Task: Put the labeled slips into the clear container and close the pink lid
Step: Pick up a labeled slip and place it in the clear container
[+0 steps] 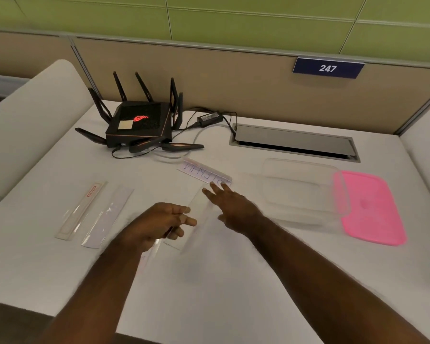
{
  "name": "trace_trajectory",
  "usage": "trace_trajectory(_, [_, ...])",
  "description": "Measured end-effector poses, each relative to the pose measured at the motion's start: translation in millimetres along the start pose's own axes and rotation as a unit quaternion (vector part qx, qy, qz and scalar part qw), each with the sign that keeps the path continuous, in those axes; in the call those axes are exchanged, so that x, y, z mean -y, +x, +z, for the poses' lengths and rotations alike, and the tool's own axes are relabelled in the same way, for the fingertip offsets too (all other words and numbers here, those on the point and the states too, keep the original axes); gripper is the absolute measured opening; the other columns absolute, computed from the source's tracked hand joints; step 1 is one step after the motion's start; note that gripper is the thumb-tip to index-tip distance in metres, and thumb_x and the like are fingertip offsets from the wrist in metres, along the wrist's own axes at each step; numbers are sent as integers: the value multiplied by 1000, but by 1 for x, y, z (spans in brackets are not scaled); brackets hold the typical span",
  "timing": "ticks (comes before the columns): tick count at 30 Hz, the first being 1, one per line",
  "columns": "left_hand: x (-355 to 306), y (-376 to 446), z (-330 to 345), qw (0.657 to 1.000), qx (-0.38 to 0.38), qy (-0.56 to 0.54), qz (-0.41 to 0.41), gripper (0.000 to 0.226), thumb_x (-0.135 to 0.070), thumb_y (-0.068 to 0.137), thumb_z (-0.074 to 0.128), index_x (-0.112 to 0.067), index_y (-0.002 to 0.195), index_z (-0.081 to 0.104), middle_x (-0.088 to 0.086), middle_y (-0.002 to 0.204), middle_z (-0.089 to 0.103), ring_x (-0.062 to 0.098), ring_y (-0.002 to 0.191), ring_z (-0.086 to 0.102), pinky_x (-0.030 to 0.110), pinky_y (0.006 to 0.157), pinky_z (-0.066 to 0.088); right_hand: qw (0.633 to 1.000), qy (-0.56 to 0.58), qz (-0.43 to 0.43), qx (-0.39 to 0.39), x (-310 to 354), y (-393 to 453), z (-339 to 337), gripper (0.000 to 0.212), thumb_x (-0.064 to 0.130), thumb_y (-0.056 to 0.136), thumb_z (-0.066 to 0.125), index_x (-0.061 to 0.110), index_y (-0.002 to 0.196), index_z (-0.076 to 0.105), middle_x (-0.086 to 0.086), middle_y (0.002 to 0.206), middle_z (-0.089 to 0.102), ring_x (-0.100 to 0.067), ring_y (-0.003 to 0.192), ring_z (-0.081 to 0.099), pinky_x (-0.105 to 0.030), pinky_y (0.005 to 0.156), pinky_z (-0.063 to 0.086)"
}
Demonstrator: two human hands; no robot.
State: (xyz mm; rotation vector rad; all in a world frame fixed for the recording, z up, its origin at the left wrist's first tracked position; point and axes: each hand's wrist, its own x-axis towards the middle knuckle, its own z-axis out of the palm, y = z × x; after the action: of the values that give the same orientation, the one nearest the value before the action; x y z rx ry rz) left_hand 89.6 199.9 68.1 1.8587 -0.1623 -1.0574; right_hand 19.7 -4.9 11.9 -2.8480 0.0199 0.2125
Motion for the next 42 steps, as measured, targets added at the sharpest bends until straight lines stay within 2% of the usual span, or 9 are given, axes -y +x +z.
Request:
trace_trajectory(6, [-16, 7, -37, 996, 85, 27, 20, 28, -7, 97, 51, -13, 122, 63, 8, 109, 74, 13, 67, 59, 23, 61, 50, 996, 43, 2, -74, -16, 2, -25, 66, 26, 88, 66, 30, 147, 35, 8, 155, 34, -16, 146, 22, -43, 112, 32])
trace_trajectory(13, [-30, 20, -48, 986, 146, 74, 30, 30, -4, 98, 48, -16, 119, 66, 7, 109, 75, 11, 61, 54, 28, 69, 48, 995, 74, 10, -61, -31, -14, -44, 59, 40, 87, 65, 37, 141, 43, 10, 140, 44, -12, 123, 44, -32, 95, 44])
trace_trajectory(17, [-44, 30, -47, 984, 97, 136, 66, 23, -31, 89, 64, -22, 109, 72, -3, 107, 75, 26, 93, 63, 34, 84, 51, 993, 103, 49, -42, -50, -26, -56, 52, 45, 88, 61, 35, 137, 48, 7, 129, 50, -13, 116, 48, -31, 91, 44])
trace_trajectory(20, [-60, 34, -48, 975, 86, 179, 103, 61, -62, 62, 76, -28, 113, 70, -11, 104, 74, 13, 104, 64, 28, 83, 53, 988, 125, 80, -40, -74, -34, -71, 48, 49, 86, 60, 35, 131, 55, 6, 125, 54, -14, 114, 51, -35, 95, 44])
trace_trajectory(23, [-76, 39, -30, 955, 78, 253, 131, 60, -39, 71, 80, -31, 127, 60, -17, 109, 65, 3, 103, 60, 19, 81, 50, 986, 120, 114, -36, -102, -46, -88, 48, 53, 85, 61, 34, 129, 57, 5, 127, 56, -15, 116, 52, -39, 98, 43])
trace_trajectory(26, [-91, 51, -3, 924, 29, 327, 193, 47, -27, 80, 77, -30, 125, 63, -19, 103, 64, 4, 100, 62, 14, 75, 50, 983, 110, 138, -42, -129, -60, -102, 45, 58, 83, 59, 37, 123, 60, 10, 125, 59, -14, 115, 53, -40, 97, 43])
trace_trajectory(29, [-103, 71, 28, 904, 7, 356, 239, 39, -27, 82, 74, -26, 120, 67, -12, 106, 66, 9, 97, 62, 12, 72, 47, 982, 93, 157, -45, -157, -75, -113, 44, 63, 80, 58, 38, 116, 64, 14, 121, 60, -12, 112, 54, -40, 95, 45])
trace_trajectory(36, [-119, 118, 95, 861, -39, 413, 296, 37, -40, 80, 72, -37, 117, 67, -10, 113, 60, 16, 111, 54, 38, 96, 43, 977, -4, 200, -71, -210, -108, -122, 41, 62, 80, 60, 43, 116, 66, 14, 124, 59, -19, 119, 47, -40, 95, 36])
trace_trajectory(42, [-129, 136, 144, 799, -65, 522, 291, 39, -50, 85, 63, -39, 122, 62, -11, 129, 56, 18, 120, 45, 38, 97, 29, 962, -66, 258, -57, -235, -129, -113, 46, 71, 76, 57, 43, 112, 67, 17, 123, 63, -17, 117, 48, -37, 90, 29])
